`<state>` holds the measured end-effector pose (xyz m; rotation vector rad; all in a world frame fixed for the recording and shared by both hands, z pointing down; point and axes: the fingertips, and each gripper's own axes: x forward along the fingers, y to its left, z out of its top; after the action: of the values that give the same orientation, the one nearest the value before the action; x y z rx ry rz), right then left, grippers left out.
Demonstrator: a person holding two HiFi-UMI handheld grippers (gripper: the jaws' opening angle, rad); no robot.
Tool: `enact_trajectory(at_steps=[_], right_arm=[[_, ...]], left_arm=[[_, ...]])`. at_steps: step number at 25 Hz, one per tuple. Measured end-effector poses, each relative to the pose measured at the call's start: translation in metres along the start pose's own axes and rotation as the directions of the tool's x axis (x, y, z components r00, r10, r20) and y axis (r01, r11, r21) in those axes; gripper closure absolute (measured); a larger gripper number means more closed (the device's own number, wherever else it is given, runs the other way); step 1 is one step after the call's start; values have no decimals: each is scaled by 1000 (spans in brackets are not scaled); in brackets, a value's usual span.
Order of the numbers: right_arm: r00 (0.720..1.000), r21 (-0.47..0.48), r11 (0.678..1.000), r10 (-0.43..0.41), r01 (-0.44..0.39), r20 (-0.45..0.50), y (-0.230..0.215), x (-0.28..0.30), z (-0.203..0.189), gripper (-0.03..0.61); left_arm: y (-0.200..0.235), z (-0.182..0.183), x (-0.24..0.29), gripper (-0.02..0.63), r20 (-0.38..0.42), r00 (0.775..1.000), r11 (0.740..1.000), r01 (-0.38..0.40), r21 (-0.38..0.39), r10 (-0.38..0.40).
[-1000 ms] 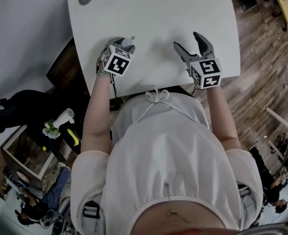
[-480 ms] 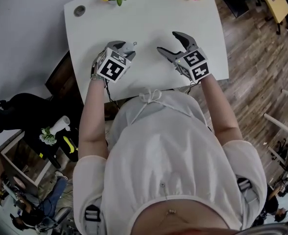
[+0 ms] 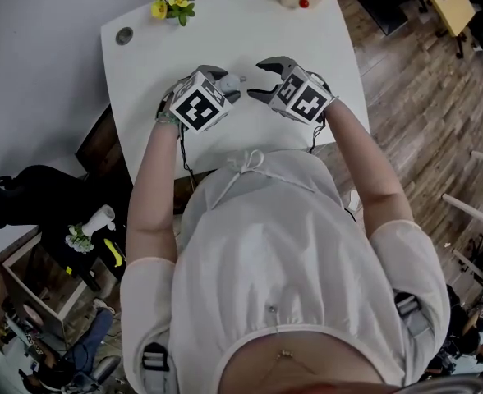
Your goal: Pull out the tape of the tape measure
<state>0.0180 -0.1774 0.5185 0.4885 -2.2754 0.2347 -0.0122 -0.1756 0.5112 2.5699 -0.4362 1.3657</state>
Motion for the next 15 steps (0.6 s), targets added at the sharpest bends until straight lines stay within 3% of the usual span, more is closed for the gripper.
enact_trajectory(at_steps=[5, 13, 15], right_arm=[[995, -115, 991, 65, -73, -75, 11, 2, -3, 346], [986, -212, 970, 88, -117, -139, 13, 5, -9, 548], [985, -207, 971, 92, -122, -148, 13, 6, -12, 558]], left_arm=[[-11, 12, 5, 387, -34, 998, 997, 64, 53, -62], [-15, 18, 13, 387, -53, 992, 990, 114, 84, -110], [-15, 18, 16, 387, -55, 993, 990, 113, 82, -108]])
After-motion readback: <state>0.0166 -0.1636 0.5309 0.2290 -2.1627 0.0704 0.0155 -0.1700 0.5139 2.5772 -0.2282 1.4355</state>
